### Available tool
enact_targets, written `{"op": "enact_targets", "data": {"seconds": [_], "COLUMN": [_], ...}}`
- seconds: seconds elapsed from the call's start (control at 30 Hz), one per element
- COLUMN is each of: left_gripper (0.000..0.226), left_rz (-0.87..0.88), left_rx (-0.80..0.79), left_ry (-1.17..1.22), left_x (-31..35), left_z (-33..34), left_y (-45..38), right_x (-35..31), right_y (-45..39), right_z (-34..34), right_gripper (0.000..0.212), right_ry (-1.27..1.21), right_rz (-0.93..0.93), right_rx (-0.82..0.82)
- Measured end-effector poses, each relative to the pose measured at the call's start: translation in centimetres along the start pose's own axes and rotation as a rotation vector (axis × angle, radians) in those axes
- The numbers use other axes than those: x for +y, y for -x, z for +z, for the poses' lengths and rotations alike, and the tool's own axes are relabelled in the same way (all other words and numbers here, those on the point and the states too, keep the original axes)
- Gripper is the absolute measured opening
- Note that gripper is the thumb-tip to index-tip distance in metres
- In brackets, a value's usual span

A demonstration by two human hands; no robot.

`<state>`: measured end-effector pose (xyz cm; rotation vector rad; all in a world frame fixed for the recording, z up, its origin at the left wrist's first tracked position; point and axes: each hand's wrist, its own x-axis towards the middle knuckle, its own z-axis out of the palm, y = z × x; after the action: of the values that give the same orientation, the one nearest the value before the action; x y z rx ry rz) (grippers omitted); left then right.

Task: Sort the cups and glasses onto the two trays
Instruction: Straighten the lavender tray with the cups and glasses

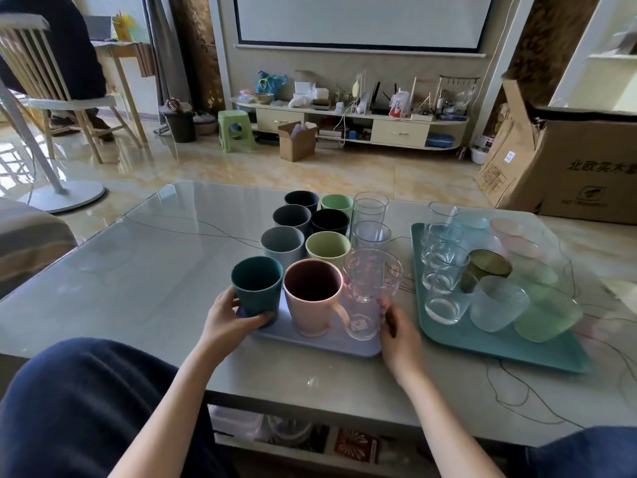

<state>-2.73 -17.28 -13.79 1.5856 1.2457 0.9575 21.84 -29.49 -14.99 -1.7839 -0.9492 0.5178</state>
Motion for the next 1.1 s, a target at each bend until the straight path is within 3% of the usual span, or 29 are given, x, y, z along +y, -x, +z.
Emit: {"op": "enact_targets", "data": {"seconds": [0.2,0.3,0.4,0.5,0.6,0.7,0.87,1.0,1.1], "left_gripper": [0.064,0.079,0.088,0.081,0.078,0.071,0.071,0.081,0.087], "left_rz": [0.030,-0.011,-0.057,-0.050,0.089,0.111,0.149,0.172,0.177], "left_rx": [-0.052,-0.073,-0.149,-0.222,-0.164,-0.113,-0.113,-0.112,-0.092], "left_ry": [0.006,0.027,-0.163,-0.364,-0.491,-0.550,-0.592,-0.662,-0.682], "left_x": [-1.2,-2.4,-3.2,-2.8,-2.0,-1.9,-1.7,-1.9,-1.0], "left_z": [-0.8,-1.8,-2.0,-1.6,-1.0,-0.6,0.9,1.7,2.4], "left_y": [-0.1,-0.1,-0.4,0.0,0.2,-0.1,-1.2,-1.5,-1.0], "right_x": [0.1,0.5,0.9,1.2,1.1,0.3,-0.7,-0.9,-1.0], "right_y": [0.0,0.3,0.9,0.7,0.7,0.8,-0.6,-2.1,-3.0], "right_z": [-0.2,-0.3,-0.3,0.0,0.3,0.0,-0.6,-0.2,0.1], "right_gripper": [0.034,0.034,0.035,0.042,0.044,0.043,0.029,0.035,0.027], "right_ry": [-0.046,0.057,0.151,0.225,0.207,0.152,0.264,0.315,0.308], "right_rz": [0.033,-0.027,-0.074,-0.071,-0.059,-0.039,0.044,0.141,0.182], "right_rx": [0.037,0.022,-0.057,-0.037,-0.028,-0.015,0.023,0.105,0.164]}}
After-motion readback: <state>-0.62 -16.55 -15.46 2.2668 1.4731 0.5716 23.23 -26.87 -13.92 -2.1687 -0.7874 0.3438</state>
